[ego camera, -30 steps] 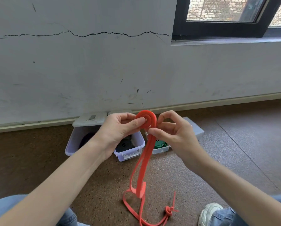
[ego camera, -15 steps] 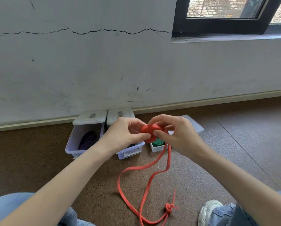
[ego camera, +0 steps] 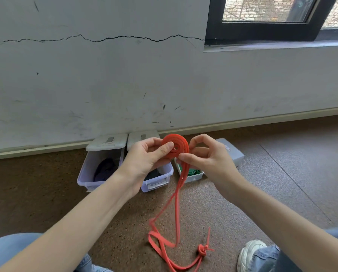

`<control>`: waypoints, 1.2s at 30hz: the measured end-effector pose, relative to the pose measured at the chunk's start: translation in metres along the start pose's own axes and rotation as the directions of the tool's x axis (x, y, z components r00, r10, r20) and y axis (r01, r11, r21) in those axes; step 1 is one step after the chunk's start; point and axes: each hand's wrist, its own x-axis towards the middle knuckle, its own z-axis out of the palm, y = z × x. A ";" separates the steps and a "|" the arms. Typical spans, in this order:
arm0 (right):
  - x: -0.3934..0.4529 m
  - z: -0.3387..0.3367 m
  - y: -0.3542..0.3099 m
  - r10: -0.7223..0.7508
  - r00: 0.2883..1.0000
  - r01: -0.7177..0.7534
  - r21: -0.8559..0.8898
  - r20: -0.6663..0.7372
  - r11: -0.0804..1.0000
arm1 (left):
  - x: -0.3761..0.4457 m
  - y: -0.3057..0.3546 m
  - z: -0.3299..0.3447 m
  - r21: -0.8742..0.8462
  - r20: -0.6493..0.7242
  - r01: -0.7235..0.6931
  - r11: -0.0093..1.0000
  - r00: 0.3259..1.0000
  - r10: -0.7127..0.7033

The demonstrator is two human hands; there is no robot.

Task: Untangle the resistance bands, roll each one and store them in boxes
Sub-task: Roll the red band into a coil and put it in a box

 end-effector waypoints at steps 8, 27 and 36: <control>0.001 -0.004 -0.005 -0.077 0.996 0.085 -0.194 0.045 0.977 | -0.001 -0.011 -0.005 0.328 0.088 0.025 0.944 0.995 -0.056; 0.007 -0.010 -0.003 0.041 0.999 -0.038 -0.086 0.031 0.996 | 0.005 0.008 -0.011 0.127 -0.004 0.048 0.991 0.999 -0.048; -0.001 0.011 0.008 0.040 0.998 -0.041 0.037 0.038 0.998 | 0.002 -0.003 0.003 -0.085 -0.103 0.029 0.996 0.994 -0.038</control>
